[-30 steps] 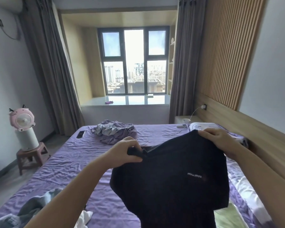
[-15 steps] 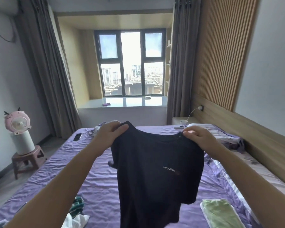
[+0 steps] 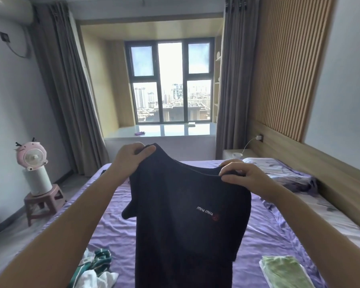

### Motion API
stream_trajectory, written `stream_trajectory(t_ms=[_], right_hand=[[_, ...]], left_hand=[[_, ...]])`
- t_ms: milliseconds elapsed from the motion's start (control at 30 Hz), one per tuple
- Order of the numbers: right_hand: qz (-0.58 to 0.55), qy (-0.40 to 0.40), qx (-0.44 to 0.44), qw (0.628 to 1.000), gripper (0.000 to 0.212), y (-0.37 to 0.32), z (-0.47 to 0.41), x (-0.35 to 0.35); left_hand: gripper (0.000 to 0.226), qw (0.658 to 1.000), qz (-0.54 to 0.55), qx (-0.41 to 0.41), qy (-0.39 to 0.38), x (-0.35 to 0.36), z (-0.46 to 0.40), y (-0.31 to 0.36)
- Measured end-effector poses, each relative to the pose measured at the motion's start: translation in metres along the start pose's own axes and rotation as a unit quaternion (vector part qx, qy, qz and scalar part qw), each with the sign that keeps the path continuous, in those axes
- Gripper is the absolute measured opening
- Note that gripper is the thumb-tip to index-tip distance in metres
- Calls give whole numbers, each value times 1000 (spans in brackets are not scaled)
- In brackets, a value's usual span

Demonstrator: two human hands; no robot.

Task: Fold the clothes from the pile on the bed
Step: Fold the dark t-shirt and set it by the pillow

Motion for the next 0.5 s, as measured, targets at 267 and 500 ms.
stream_trajectory(t_ms=[267,500], right_hand=[[-23,20,60,998,8,-10,-15,-18],[156,108,35,981,16,-13,-24,-1]], left_hand=[[15,990,-52,7,-128,-3,12,-4],[16,990,-42,-18,-133,6,10,-16]])
Point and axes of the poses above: each hand's wrist, its own z-axis away from the middle knuckle, its own x-axis out of the palm, y = z × x, the point moved 2 cm from there along -z, towards the middle knuckle, and after that the axes turned 1 degree about z, right-handed, at the moved point
